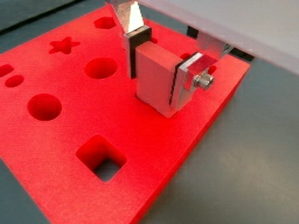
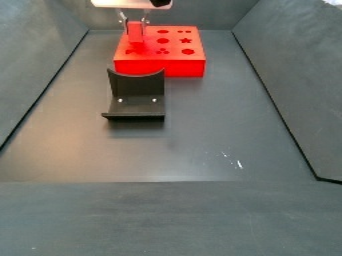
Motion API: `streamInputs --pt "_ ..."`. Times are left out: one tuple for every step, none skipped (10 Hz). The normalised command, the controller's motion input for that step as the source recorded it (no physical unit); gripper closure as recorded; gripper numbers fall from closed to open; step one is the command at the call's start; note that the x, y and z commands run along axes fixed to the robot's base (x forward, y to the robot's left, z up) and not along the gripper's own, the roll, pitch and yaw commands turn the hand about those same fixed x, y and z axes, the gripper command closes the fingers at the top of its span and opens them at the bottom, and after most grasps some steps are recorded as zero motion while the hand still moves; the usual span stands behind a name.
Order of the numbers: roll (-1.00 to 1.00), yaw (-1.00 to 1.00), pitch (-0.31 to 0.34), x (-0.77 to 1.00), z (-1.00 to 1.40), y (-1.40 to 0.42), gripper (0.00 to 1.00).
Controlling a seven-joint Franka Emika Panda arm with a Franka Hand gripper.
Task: Insert the double-square object.
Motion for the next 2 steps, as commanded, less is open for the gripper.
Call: streamInputs --pt "0.0 -0.22 0.003 0.0 -0.35 0.0 1.0" --pt "0.0 0.0 0.0 0.0 0.0 0.0 1.0"
